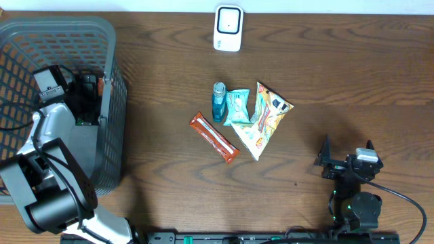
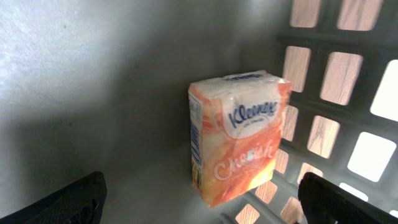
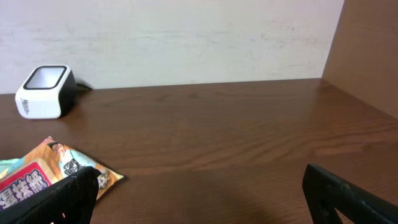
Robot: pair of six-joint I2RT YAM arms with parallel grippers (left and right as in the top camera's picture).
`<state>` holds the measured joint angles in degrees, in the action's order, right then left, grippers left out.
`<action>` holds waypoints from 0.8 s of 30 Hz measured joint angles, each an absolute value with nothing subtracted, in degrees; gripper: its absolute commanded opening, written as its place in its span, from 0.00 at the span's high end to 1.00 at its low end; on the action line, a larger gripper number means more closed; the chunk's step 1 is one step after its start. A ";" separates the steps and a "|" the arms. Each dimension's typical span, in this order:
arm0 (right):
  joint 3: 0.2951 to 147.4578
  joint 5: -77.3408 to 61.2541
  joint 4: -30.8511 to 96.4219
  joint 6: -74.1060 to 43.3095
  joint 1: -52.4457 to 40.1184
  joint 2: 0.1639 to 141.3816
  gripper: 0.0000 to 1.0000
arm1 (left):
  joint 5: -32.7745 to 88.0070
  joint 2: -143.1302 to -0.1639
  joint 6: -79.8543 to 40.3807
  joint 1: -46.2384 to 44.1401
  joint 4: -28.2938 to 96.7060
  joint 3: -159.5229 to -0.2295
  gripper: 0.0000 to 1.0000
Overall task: Scan the item barcode
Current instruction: 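Move the left gripper back into the basket toward the Kleenex pack, then grasp the white Kleenex tissue pack with the left gripper and lift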
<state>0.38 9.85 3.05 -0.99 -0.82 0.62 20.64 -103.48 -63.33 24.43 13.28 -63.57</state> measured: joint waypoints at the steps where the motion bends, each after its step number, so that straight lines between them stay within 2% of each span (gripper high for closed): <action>1: 0.38 9.85 3.05 -0.99 -0.82 0.62 0.01 | 20.73 -103.74 -63.66 24.43 13.23 -63.57 0.02; 13: 0.38 9.85 3.05 -0.99 -0.82 0.62 0.01 | 22.90 -105.75 -66.22 23.33 8.40 -63.79 0.01; 20: 0.38 9.85 3.05 -0.99 -0.82 0.62 0.01 | 24.14 -106.85 -66.24 22.33 7.44 -64.36 0.09; 24: 0.38 9.85 3.05 -0.99 -0.82 0.62 0.01 | 24.95 -107.31 -66.24 22.33 7.42 -64.62 0.09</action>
